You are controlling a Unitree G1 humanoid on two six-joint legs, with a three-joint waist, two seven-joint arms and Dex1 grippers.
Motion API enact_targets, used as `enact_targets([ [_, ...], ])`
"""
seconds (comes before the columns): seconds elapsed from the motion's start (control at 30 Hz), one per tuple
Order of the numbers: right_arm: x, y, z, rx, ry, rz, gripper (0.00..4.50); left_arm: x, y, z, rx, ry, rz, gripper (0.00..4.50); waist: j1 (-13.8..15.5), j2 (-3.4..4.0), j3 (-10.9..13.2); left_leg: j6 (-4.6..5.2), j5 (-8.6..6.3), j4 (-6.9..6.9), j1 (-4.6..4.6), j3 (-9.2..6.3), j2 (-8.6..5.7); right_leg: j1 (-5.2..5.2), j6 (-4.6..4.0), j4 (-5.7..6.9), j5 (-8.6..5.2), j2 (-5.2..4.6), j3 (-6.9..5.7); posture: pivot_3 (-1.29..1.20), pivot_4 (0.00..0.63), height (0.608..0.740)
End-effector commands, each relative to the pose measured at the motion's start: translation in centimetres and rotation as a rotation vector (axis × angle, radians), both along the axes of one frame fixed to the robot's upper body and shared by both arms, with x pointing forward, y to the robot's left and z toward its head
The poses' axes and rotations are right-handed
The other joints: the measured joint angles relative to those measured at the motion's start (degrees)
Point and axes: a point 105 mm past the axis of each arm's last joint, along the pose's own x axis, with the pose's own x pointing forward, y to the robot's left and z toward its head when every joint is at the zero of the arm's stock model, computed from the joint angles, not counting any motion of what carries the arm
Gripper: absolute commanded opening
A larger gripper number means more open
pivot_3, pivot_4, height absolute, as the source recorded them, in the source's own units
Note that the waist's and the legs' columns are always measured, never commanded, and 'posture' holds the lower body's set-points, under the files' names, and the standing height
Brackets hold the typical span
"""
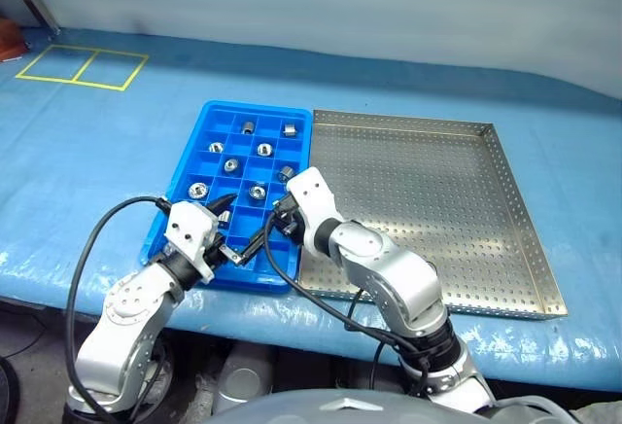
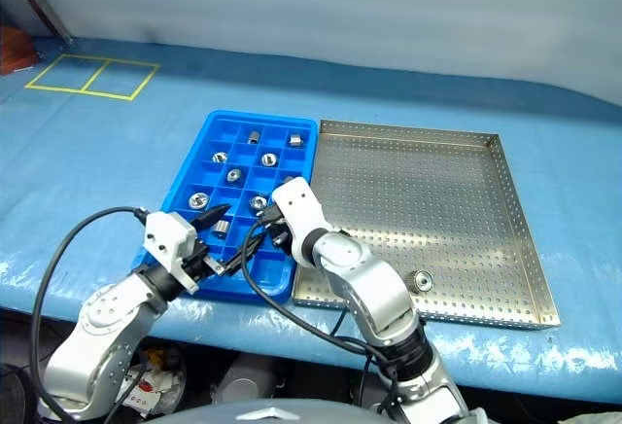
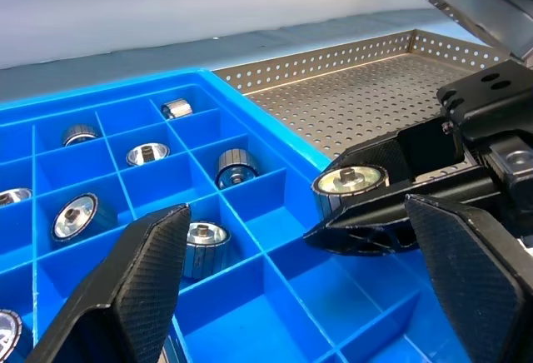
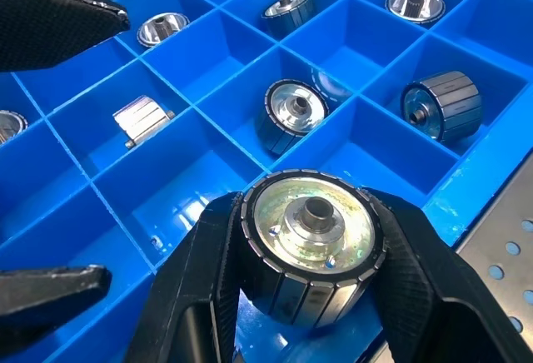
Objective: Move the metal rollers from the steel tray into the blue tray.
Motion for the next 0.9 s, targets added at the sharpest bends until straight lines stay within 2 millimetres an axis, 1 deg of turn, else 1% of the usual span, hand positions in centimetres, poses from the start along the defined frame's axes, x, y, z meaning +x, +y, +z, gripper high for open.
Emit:
enact_targets([
  [0.03,-0.8,0.5,-0.2,0.016,0.028,0.031,1.79,-0.3,-0.4,0.8,-0.004,-0.026,-0.030,4.50,-0.05,0.00,0.00,0.00,0.00,0.00,0.00,0.00,0.00,0.00,0.00,0.00,0.00,0.00,0.00,0.37,0.150,0.740],
  [0.27,-0.9,1.8,0.5,0.058,0.028,0.084,1.79,-0.9,-0.2,0.6,0.002,-0.009,-0.044,4.50,-0.32,0.00,0.00,0.00,0.00,-0.05,0.01,0.00,0.07,-0.02,-0.04,0.00,-0.02,0.00,-0.01,0.38,0.150,0.740],
  [0.37,-0.8,2.1,0.2,0.054,0.032,0.095,1.79,-1.0,-0.1,0.6,0.002,-0.007,-0.035,4.50,-0.31,0.00,0.00,0.00,0.00,-0.05,0.03,0.00,0.10,-0.01,-0.06,0.01,-0.04,0.02,-0.03,0.38,0.150,0.740],
  [0.57,-0.5,1.2,-0.8,0.035,0.058,0.074,1.79,-1.1,-0.1,0.6,-0.001,-0.006,-0.031,4.50,-0.26,0.00,0.00,0.00,0.00,-0.05,0.04,0.01,0.10,0.00,-0.08,0.00,-0.06,0.01,-0.03,0.41,0.150,0.740],
  [0.6,-0.5,1.1,-0.9,0.036,0.063,0.072,2.52,-1.2,-0.2,0.6,0.001,-0.002,-0.034,4.50,-0.10,0.00,0.00,0.00,0.00,-0.05,0.03,0.01,0.09,-0.01,-0.08,0.00,-0.06,0.01,-0.03,0.41,0.150,0.740],
  [0.63,-0.6,1.0,-1.0,0.037,0.065,0.071,2.73,-1.3,-0.3,0.5,-0.001,0.000,-0.042,4.50,0.21,0.00,-0.01,0.00,0.00,-0.05,0.03,0.00,0.09,0.00,-0.08,-0.01,-0.06,0.00,-0.03,0.40,0.150,0.740],
  [0.7,-0.6,0.8,-0.8,0.041,0.063,0.068,3.35,-1.2,-0.4,0.6,-0.002,-0.001,-0.051,4.50,0.87,0.01,-0.01,0.00,0.00,-0.05,0.07,-0.06,0.03,-0.04,-0.08,-0.04,-0.06,-0.06,-0.04,0.39,0.150,0.740],
  [0.8,-0.2,0.3,0.5,0.075,0.014,0.045,4.23,-0.8,-0.4,0.7,-0.014,-0.006,-0.059,4.50,1.53,0.01,-0.01,0.00,0.00,0.03,0.10,-0.14,-0.03,-0.07,-0.07,-0.12,-0.06,-0.18,-0.14,0.37,0.150,0.740],
  [0.83,-0.1,0.1,1.3,0.097,-0.014,0.041,4.47,-0.8,-0.4,0.7,-0.012,-0.006,-0.063,4.50,1.58,0.00,-0.01,0.01,0.01,0.06,0.09,-0.13,-0.06,-0.06,-0.04,-0.12,-0.05,-0.24,-0.15,0.35,0.150,0.740],
  [0.9,0.2,-1.2,3.9,0.165,-0.090,0.010,4.47,-0.6,-0.9,0.8,-0.014,-0.004,-0.098,4.50,1.37,0.00,0.02,0.02,0.01,0.09,0.06,-0.06,-0.10,-0.09,0.03,-0.15,-0.01,-0.34,-0.17,0.33,0.150,0.740],
])
